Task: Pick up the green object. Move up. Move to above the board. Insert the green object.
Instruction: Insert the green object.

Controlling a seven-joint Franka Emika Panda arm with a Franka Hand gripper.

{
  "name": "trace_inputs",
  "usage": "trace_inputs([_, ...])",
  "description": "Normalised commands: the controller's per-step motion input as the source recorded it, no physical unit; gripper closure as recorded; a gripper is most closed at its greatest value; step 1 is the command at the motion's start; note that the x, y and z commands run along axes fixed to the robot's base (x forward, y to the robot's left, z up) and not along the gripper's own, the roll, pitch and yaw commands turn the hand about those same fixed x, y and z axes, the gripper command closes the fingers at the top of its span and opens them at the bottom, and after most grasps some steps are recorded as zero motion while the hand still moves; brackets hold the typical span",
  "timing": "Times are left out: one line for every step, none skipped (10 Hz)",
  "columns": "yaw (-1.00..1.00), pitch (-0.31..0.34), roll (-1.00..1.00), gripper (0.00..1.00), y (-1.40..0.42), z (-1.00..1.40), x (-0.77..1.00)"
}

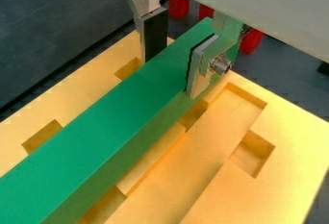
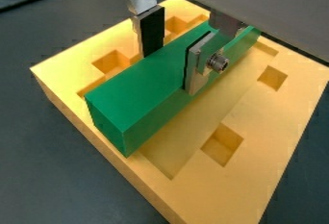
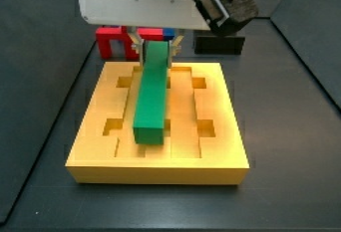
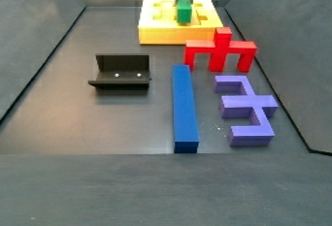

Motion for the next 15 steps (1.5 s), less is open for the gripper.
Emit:
trace_inputs([0.0,-0.034,0.08,1.0,0.0,-0.34,-0.1])
trace_inputs([0.0,-0.03,0.07,1.0,0.0,-0.26,-0.08])
trace_inputs([0.0,-0.029,0.06,1.0,0.0,-0.27,-0.09])
trace_inputs([0.0,-0.023,0.02,1.0,0.0,-0.27,-0.06])
trace_inputs([0.0,-0.027,0.02,1.0,0.0,-0.27,-0.04])
trace_inputs([0.0,-0.014,0.09,1.0,-0.03,-0.26,-0.08])
trace_inputs([0.0,-0.043,0.13,1.0,-0.01,-0.17,-0.49])
trace_inputs([0.0,-0.059,0.17,1.0,-0.04,-0.12,-0.52])
trace_inputs([0.02,-0.034,0.16,1.0,-0.13,-0.11,-0.33])
trace_inputs([0.01,-0.033,0.14,1.0,-0.21,-0.11,-0.15])
trace_inputs([0.0,-0.03,0.16,1.0,-0.2,-0.02,-0.41])
trace_inputs([0.0,-0.049,0.19,1.0,-0.27,0.18,-0.47])
trace_inputs([0.0,0.0,0.14,1.0,-0.12,0.27,-0.25])
trace_inputs([0.0,0.0,0.04,1.0,0.01,0.0,-0.11])
trace_inputs([0.12,-0.019,0.05,1.0,0.03,-0.12,0.0])
